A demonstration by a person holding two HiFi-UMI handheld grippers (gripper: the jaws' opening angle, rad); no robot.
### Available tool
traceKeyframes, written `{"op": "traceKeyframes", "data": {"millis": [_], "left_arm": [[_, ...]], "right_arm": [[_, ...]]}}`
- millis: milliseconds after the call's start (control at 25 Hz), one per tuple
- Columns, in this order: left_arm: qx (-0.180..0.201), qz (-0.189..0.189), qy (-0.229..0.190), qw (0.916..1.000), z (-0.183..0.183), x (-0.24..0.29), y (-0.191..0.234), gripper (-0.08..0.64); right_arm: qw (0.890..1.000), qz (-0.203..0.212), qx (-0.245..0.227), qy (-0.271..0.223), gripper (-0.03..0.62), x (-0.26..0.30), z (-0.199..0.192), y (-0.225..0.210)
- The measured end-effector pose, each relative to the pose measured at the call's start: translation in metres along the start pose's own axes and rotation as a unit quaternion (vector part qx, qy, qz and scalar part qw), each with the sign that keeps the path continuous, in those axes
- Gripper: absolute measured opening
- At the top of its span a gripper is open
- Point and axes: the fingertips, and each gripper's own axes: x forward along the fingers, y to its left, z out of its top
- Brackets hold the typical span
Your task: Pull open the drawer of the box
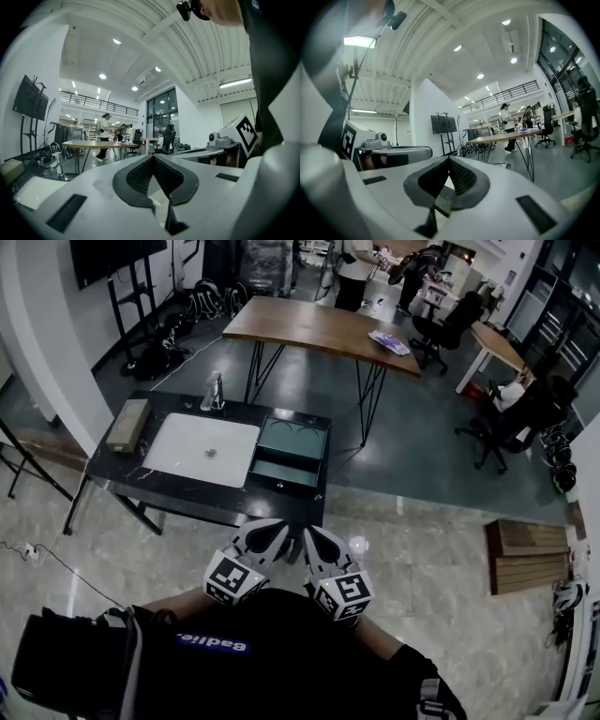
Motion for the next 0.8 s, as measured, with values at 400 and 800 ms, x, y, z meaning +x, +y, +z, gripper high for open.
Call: {"op": "traceKeyframes", "data": {"millis": [400,800], "left_arm": [[0.005,0.005,0.013,0.9999,-0.012,0.001,-0.012,0.002],[0.01,0.019,0.015,0.9997,-0.015,-0.003,-0.009,0.002]], "right_arm": [[1.0,0.016,-0.02,-0.005,-0.001,-0.004,-0.003,0.011],[0.999,0.025,-0.027,-0.001,-0.002,0.002,-0.007,0.013]]}}
